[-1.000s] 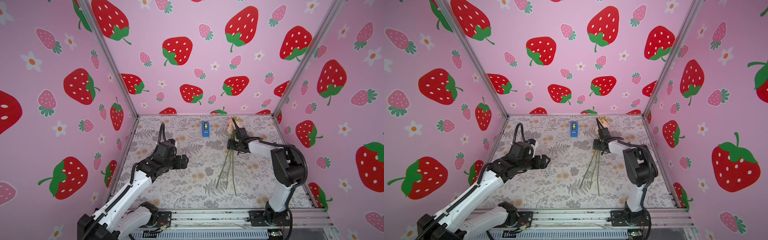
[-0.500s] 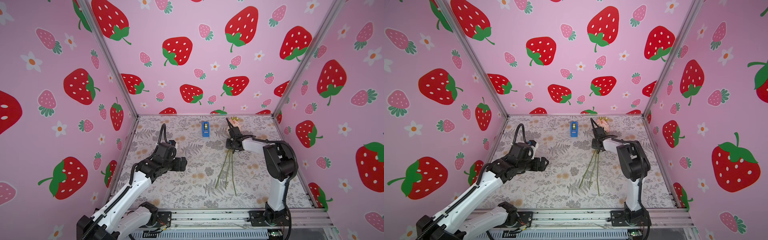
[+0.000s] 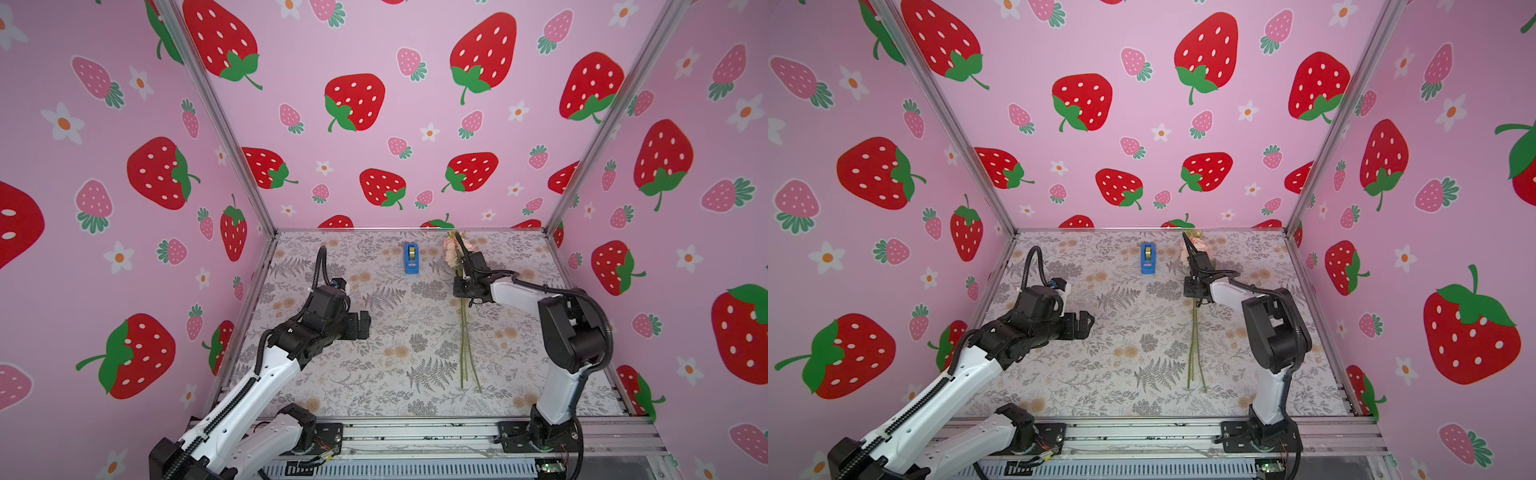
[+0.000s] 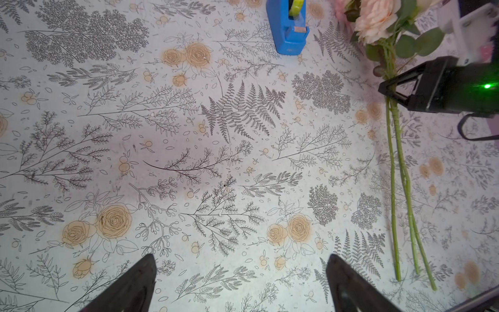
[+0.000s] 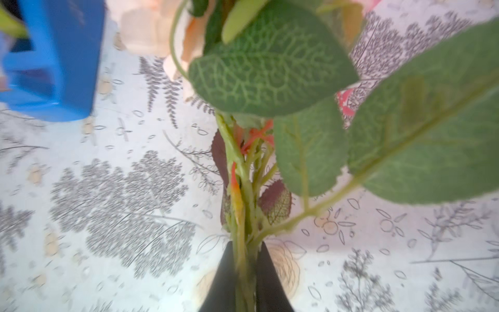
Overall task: Wrap bouquets with tape
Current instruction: Pick up the unwrapped bouquet from the center of the board.
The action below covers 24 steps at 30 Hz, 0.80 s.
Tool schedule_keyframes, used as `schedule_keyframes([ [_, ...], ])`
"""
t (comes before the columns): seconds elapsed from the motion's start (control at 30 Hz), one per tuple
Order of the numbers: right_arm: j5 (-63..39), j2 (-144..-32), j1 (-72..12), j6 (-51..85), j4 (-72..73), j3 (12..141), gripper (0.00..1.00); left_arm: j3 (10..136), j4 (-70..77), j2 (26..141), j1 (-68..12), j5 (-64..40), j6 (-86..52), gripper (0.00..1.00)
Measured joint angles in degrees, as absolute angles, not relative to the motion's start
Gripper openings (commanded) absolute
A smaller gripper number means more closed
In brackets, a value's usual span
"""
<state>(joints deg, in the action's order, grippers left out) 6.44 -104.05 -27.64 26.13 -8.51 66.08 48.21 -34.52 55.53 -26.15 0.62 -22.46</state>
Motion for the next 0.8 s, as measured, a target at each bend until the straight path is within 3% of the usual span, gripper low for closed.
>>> schedule_keyframes([
  [0.4,-4.38,-80.14,-28.01,10.96,-2.52,58.46,0.00,46.13,-31.00,56.71,-26.15,3.01,-26.98,0.99],
  [0.63,-13.50,-79.31,-31.22,-4.86,0.51,58.17,0.00,44.77,-28.01,57.80,-26.15,6.02,-27.90,1.00],
  [0.8,-17.34,-86.39,-34.81,-20.93,-1.50,61.19,0.00,44.69,-25.87,58.15,-26.15,7.92,-27.86,1.00],
])
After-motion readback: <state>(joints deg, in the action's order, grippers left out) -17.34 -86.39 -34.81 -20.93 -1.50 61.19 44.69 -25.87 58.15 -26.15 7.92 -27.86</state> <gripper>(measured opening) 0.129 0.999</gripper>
